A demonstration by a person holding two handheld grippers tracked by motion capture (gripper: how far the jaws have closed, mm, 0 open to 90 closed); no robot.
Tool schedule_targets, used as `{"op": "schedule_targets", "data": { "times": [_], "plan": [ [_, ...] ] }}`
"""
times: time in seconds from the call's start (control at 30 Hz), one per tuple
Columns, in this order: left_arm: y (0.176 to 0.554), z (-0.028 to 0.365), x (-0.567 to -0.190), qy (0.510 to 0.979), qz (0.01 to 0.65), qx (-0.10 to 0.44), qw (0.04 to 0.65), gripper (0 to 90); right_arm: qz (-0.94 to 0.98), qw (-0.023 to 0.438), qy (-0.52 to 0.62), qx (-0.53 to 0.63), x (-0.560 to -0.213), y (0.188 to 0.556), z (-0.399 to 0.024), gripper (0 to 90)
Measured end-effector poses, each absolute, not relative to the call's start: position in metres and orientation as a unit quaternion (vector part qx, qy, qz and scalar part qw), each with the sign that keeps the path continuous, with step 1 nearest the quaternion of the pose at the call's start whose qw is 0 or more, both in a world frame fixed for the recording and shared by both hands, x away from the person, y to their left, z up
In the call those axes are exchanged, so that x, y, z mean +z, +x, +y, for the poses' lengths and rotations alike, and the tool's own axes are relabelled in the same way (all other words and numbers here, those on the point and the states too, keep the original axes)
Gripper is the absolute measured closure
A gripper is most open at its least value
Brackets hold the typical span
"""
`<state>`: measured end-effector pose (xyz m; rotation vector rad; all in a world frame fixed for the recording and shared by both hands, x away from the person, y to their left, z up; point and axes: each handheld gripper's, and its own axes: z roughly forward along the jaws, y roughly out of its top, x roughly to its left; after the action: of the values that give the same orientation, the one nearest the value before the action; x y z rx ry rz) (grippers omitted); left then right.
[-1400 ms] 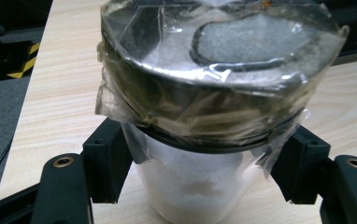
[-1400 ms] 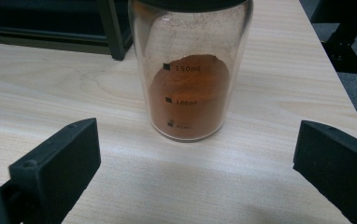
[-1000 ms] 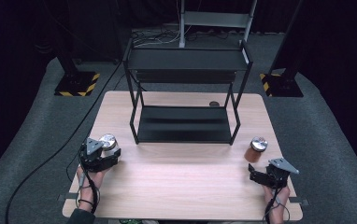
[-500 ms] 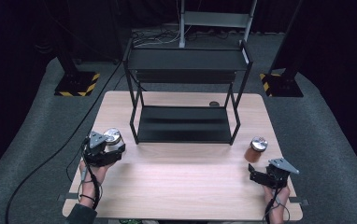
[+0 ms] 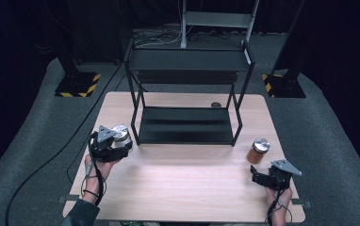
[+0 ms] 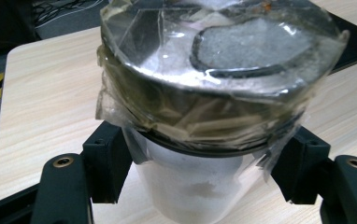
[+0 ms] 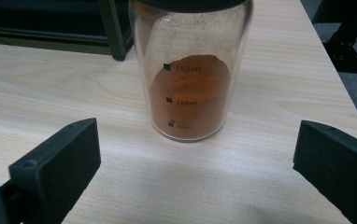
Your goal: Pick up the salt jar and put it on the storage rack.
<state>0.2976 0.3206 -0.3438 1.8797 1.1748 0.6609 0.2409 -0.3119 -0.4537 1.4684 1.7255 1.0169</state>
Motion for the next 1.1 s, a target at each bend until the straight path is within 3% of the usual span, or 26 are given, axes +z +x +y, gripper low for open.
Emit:
{"op": "schedule_targets", "data": {
  "times": [1.1],
  "plan": [
    [0.327, 0.308, -0.305, 0.765, 0.444, 0.246, 0.396, 30.4, 0.656, 0.325, 0.559, 0.388, -0.454, 0.24, -0.312, 0.0]
  ]
}}
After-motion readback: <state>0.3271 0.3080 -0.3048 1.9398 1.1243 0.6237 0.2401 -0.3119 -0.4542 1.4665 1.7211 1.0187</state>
